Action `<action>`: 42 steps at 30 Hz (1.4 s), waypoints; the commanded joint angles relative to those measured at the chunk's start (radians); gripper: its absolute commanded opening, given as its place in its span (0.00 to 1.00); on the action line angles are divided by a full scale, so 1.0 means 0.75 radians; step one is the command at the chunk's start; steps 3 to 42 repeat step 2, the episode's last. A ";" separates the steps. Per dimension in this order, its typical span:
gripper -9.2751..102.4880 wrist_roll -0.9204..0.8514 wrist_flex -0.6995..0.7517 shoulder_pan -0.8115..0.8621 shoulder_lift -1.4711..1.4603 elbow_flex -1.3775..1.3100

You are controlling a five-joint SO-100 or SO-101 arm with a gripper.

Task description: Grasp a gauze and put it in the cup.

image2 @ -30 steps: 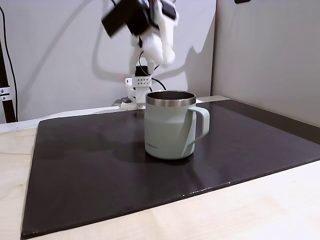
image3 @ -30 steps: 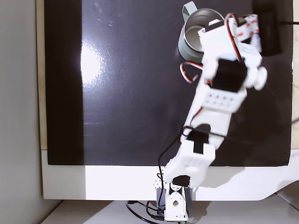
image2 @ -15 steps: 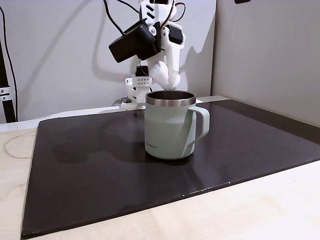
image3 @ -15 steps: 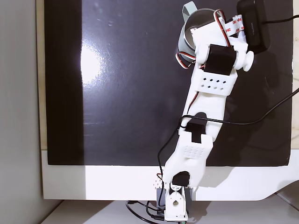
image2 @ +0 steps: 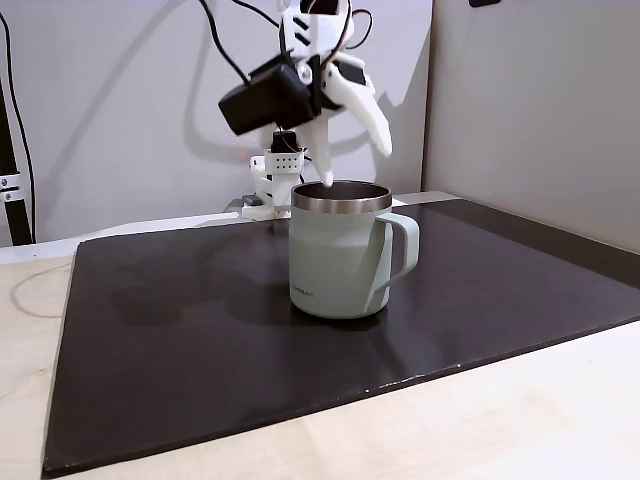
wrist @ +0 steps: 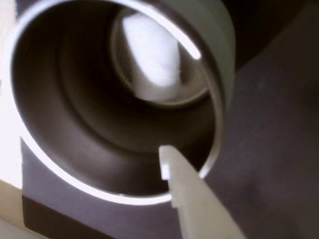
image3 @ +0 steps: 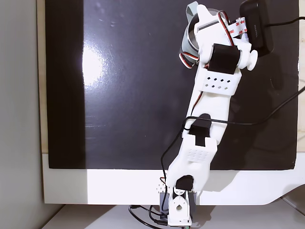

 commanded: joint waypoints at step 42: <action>0.44 -0.010 0.004 0.016 0.110 -0.002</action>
